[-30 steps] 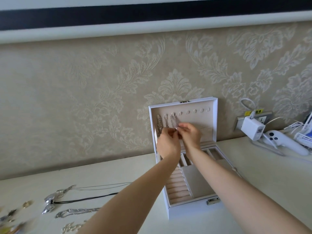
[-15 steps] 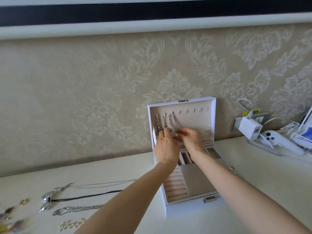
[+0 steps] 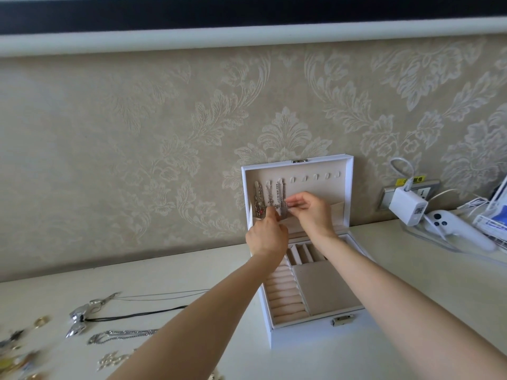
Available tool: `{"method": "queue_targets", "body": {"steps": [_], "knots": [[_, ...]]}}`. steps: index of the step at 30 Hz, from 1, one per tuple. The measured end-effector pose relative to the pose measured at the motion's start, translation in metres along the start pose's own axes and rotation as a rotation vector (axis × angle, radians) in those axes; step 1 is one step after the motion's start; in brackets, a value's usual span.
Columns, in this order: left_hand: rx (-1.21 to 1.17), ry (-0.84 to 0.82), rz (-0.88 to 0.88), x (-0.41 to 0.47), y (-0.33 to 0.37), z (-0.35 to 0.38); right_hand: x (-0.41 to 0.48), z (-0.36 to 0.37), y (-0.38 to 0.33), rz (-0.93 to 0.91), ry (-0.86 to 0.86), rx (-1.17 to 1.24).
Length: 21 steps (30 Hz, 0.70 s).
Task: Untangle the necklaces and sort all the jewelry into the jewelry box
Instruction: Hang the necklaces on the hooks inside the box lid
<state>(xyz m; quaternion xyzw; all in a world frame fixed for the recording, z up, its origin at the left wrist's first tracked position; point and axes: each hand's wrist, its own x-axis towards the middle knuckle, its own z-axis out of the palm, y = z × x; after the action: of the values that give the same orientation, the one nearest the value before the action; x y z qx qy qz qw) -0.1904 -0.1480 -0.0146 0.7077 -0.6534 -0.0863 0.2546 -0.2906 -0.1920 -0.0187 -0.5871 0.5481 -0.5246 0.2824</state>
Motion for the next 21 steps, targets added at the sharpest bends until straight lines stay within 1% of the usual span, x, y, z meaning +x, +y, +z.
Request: {"method": "queue_targets", "body": {"steps": [2, 5, 8, 12, 16, 18, 21], "knots": [[-0.007, -0.008, -0.003, 0.001, 0.000, 0.000, -0.001, 0.000, 0.002, -0.022, 0.008, -0.063], [-0.018, -0.009, 0.005, 0.001, -0.003, 0.001, -0.009, -0.002, 0.004, -0.054, 0.084, -0.172], [-0.053, 0.010, 0.036, -0.005, -0.008, 0.003, -0.018, -0.003, 0.003, -0.054, 0.136, -0.175], [-0.142, 0.079, 0.090, -0.022, -0.023, -0.006, -0.036, 0.002, -0.004, -0.045, 0.062, -0.117], [-0.206, 0.142, 0.138, -0.038, -0.055, -0.025, -0.059, 0.016, -0.022, -0.115, -0.050, -0.072], [-0.186, 0.105, 0.094, -0.039, -0.078, -0.036, -0.070, 0.025, -0.033, -0.171, -0.139, -0.061], [-0.085, -0.066, 0.006, -0.035, -0.114, -0.047, -0.086, 0.043, -0.042, -0.227, -0.244, -0.078]]}}
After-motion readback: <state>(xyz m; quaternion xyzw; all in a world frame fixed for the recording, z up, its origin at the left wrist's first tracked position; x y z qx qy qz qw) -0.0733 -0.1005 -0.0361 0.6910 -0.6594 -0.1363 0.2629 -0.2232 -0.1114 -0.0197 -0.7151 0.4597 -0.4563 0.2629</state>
